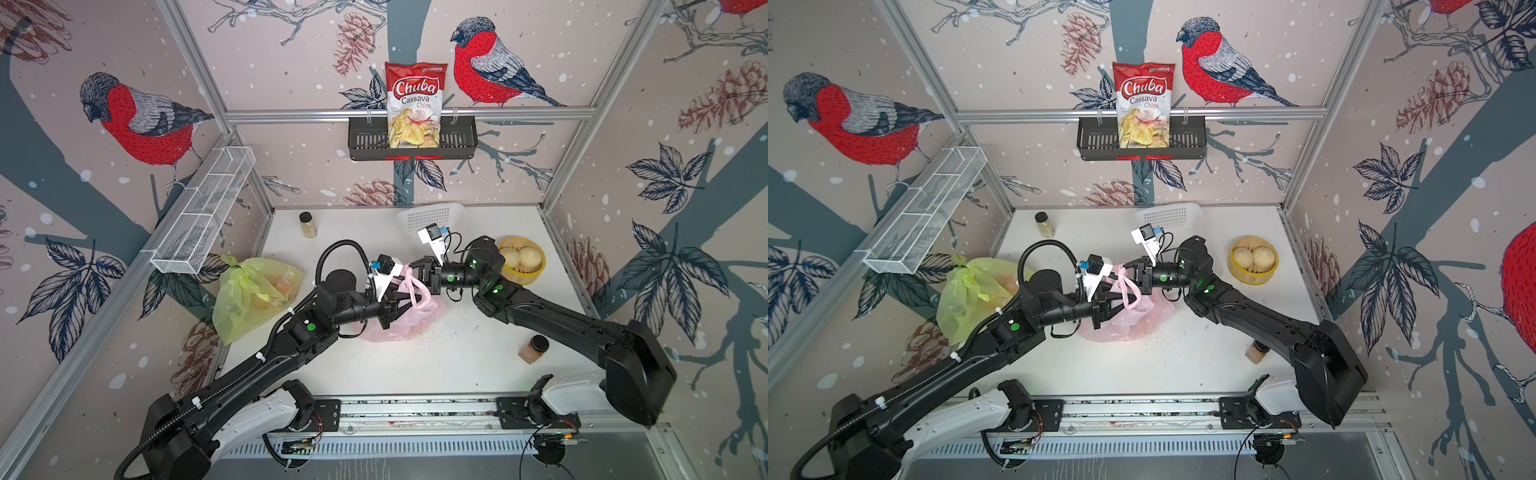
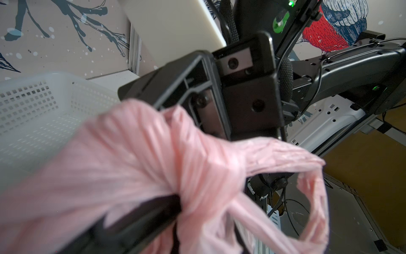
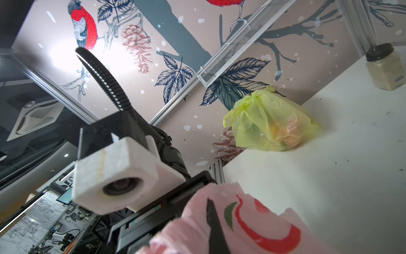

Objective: Place the peach into a plastic bag & tie a knot
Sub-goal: Cross the plastic bag at the center of the board, then tie the plastic bag at the center of the board.

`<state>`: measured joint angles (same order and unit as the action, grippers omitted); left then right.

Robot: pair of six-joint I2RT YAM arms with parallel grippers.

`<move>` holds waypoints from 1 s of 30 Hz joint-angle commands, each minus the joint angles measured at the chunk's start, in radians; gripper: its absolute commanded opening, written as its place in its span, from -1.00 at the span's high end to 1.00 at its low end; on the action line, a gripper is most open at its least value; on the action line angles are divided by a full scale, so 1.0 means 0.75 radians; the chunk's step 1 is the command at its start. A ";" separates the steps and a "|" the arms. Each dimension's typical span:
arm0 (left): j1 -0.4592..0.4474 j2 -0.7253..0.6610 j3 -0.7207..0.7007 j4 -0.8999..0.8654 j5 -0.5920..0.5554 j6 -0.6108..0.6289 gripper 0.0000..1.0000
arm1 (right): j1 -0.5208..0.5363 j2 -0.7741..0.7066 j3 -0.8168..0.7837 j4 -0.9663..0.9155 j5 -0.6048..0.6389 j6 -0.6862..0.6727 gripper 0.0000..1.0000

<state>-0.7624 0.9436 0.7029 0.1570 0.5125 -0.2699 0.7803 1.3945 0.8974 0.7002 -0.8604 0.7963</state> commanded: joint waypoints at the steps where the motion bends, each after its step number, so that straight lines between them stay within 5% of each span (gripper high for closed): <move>1: -0.006 -0.029 -0.045 0.144 -0.090 -0.059 0.24 | 0.004 0.023 -0.006 0.339 -0.047 0.186 1.00; 5: -0.006 -0.107 -0.095 0.162 -0.143 -0.089 0.04 | -0.007 0.052 -0.002 0.422 -0.071 0.240 1.00; 19: -0.006 -0.409 -0.060 -0.045 -0.248 -0.105 -0.20 | -0.051 0.121 0.053 0.515 -0.169 0.292 1.00; 23: -0.004 -0.488 -0.013 -0.099 -0.273 -0.095 -0.07 | -0.054 0.133 0.061 0.515 -0.179 0.294 1.00; 27: 0.000 -0.523 0.018 -0.089 -0.337 -0.129 0.42 | -0.048 0.135 0.065 0.513 -0.184 0.293 1.00; 30: 0.005 -0.464 0.023 -0.019 -0.322 -0.197 0.50 | -0.039 0.135 0.076 0.489 -0.184 0.279 1.00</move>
<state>-0.7631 0.5701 0.7158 0.1001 0.2844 -0.3599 0.7456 1.4967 0.9421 1.0386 -0.9810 1.0008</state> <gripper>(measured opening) 0.251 0.051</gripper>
